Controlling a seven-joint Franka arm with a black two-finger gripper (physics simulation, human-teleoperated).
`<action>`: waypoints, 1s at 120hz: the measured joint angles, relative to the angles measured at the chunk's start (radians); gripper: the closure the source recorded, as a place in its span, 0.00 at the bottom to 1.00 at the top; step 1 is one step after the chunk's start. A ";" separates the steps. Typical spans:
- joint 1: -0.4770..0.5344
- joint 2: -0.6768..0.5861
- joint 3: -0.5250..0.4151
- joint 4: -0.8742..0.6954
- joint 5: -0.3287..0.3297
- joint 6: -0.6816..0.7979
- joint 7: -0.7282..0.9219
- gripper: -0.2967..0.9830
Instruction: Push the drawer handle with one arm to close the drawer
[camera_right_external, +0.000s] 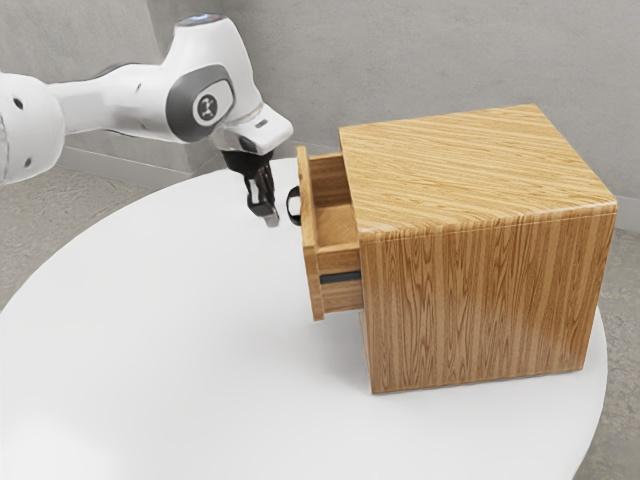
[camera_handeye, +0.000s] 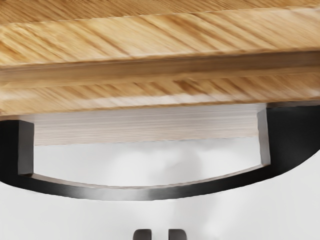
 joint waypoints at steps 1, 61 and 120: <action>0.000 0.002 -0.001 0.001 -0.001 0.001 0.000 0.81; 0.001 0.120 -0.073 0.153 -0.023 0.032 0.007 0.79; 0.225 -0.222 -0.067 0.152 0.000 -0.298 -0.283 0.38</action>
